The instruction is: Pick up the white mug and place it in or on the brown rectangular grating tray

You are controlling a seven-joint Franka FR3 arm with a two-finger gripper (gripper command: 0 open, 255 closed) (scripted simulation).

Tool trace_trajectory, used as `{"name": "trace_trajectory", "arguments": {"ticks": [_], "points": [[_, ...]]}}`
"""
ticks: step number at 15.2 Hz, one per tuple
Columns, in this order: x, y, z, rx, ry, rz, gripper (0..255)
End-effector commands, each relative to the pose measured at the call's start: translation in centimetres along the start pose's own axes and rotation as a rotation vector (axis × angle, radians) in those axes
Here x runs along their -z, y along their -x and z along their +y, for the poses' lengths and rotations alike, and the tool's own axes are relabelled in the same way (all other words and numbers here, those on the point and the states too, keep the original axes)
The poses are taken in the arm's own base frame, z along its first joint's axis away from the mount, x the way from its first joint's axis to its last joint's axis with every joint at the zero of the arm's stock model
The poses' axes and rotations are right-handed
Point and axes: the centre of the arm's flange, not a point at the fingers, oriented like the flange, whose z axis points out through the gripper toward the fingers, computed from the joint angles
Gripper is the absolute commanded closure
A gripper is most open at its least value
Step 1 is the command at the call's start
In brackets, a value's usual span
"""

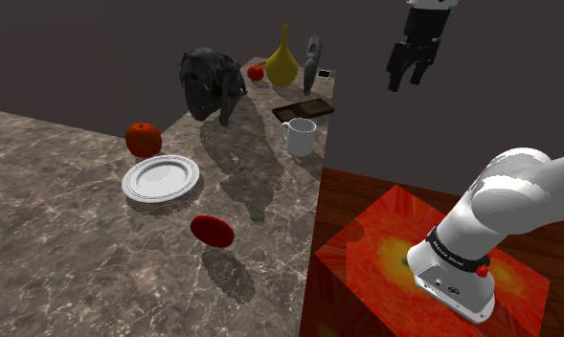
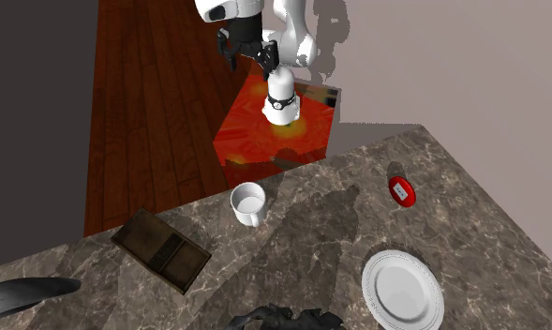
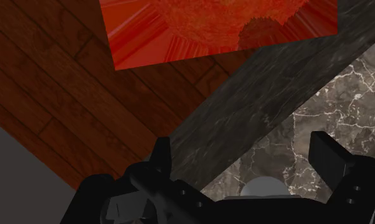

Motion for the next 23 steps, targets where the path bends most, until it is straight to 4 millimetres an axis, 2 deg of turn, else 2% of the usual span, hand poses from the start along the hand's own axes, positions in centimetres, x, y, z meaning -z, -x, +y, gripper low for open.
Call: {"name": "trace_trajectory", "arguments": {"ticks": [1, 23], "points": [[0.0, 0.0, 0.0, 0.000, 0.000, 0.000, 0], [-17.5, -22.1, -3.9, -0.167, -0.055, 0.032, 0]]}}
